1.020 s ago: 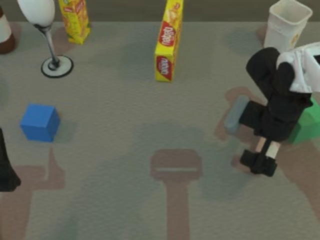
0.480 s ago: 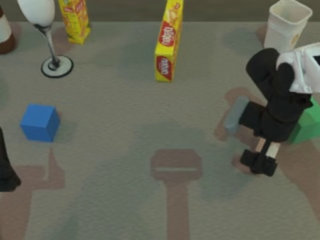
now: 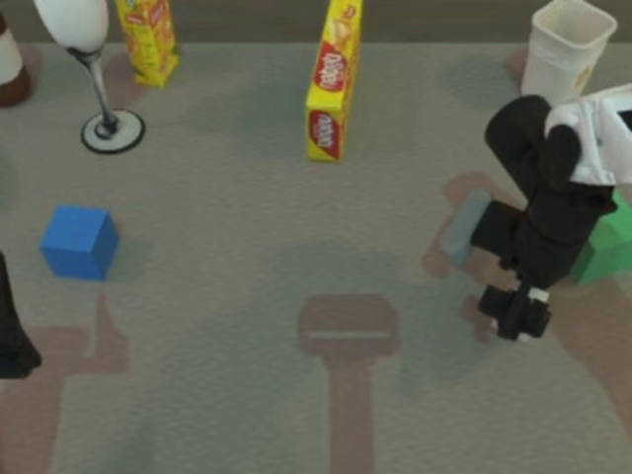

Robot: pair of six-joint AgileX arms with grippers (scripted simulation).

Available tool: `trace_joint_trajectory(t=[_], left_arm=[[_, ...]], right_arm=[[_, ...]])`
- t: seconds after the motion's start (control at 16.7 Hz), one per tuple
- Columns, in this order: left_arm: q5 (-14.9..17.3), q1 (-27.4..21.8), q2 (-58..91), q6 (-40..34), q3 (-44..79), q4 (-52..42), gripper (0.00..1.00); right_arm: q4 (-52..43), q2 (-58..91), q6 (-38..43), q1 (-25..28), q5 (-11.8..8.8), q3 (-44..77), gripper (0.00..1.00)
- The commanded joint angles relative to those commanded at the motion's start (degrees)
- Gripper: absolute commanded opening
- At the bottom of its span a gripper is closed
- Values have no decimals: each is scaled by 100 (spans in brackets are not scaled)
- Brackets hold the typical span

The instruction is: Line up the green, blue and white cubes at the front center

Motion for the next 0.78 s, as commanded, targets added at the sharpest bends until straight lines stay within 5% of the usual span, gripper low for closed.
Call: trace_joint_trajectory(t=[0.36,0.78], left_arm=[[0,0,0,0,0,0,100],[0,0,0,0,0,0,100]], right_arm=[[0,0,0,0,0,0,0],[-1064,-577,89,25,-97,544,0]])
